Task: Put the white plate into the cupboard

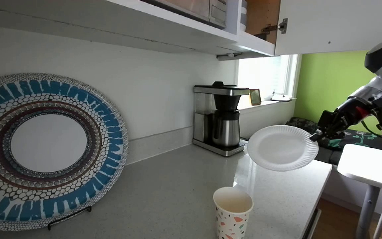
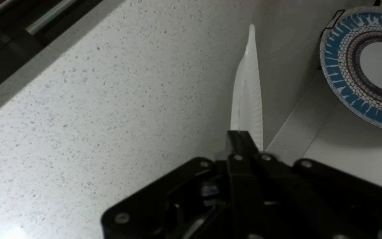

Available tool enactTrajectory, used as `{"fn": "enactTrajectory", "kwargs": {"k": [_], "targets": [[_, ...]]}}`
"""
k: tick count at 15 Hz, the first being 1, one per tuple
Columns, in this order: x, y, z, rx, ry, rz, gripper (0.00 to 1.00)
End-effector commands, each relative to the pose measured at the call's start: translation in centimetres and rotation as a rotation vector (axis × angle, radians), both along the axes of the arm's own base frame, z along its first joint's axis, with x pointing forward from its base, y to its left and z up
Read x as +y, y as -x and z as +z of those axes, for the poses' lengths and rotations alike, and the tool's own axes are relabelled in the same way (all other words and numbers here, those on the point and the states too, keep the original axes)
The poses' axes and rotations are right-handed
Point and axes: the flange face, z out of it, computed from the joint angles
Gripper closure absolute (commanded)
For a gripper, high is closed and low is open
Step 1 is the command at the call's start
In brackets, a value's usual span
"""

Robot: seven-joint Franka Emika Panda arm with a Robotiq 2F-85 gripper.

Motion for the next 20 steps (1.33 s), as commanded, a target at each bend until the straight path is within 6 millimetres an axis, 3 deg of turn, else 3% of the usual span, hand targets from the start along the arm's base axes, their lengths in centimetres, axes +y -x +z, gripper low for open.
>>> {"fn": "enactTrajectory", "kwargs": {"k": [1, 11, 16, 20], "targets": [[-0.9, 1.1, 3.7, -0.066, 0.033, -0.029, 1.0], [-2.9, 5.0, 14.6, -0.232, -0.039, -0.237, 1.0], [-3.8, 6.4, 18.4, -0.315, -0.062, -0.296, 1.0], [-3.0, 5.9, 20.7, -0.383, -0.11, -0.269, 1.0]]}}
